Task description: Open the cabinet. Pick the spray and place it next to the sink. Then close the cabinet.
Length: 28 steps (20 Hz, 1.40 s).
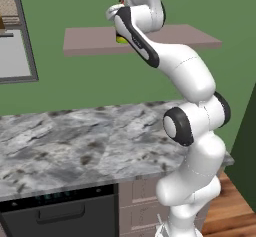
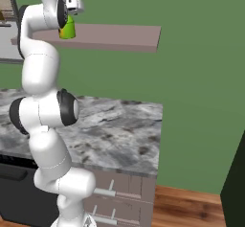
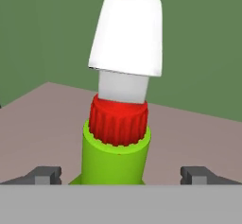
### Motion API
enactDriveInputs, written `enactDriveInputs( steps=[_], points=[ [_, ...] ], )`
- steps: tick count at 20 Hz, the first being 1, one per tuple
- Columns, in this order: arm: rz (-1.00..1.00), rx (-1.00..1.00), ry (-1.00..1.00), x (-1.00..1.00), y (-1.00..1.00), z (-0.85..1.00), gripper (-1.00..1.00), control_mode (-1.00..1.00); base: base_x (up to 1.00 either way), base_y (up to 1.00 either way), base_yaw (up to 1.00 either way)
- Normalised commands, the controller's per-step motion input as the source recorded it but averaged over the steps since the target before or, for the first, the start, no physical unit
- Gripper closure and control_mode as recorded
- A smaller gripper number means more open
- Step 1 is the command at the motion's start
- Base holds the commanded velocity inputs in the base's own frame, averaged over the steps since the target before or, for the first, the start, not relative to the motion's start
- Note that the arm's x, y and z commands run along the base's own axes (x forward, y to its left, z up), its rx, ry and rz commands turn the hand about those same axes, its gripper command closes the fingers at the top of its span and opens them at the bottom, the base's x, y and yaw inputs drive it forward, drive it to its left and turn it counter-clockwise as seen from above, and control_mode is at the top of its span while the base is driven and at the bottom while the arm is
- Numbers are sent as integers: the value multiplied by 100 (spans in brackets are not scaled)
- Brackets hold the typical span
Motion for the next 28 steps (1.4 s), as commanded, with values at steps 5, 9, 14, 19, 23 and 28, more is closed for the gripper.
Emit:
enactDriveInputs(
  steps=[5,9,14,19,23,28],
  points=[
    [0,0,0,0,0,0,-100,-100,0,0,0],
    [0,0,0,0,0,0,100,-100,0,0,0],
    [0,0,0,0,0,0,100,-100,0,0,0],
    [0,0,0,0,0,0,100,-100,0,0,0],
    [0,0,0,-23,0,2,100,-100,0,0,0],
    [0,1,-10,-88,0,30,100,-100,0,0,0]
  ],
)
